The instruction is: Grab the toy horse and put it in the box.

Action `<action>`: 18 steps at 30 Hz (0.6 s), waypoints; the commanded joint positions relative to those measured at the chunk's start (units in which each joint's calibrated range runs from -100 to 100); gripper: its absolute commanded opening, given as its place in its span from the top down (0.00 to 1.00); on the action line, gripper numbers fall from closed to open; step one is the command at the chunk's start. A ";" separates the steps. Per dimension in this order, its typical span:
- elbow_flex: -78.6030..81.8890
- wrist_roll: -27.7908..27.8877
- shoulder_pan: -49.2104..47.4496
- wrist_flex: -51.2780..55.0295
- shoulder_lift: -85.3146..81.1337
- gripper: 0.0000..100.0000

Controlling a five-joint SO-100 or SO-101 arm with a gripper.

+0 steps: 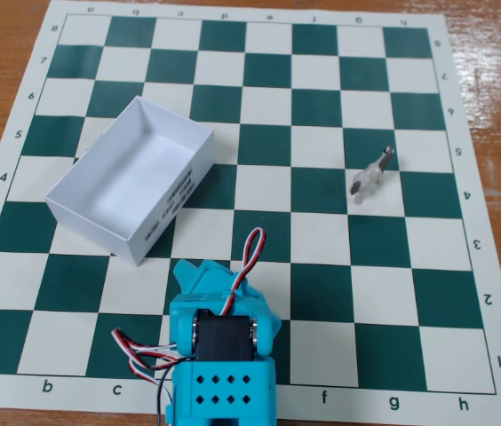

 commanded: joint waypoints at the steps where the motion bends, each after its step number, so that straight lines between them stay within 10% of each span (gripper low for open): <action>1: 0.36 -0.19 -1.90 0.18 -0.41 0.74; 18: 0.36 -0.19 -2.83 0.18 -0.41 0.74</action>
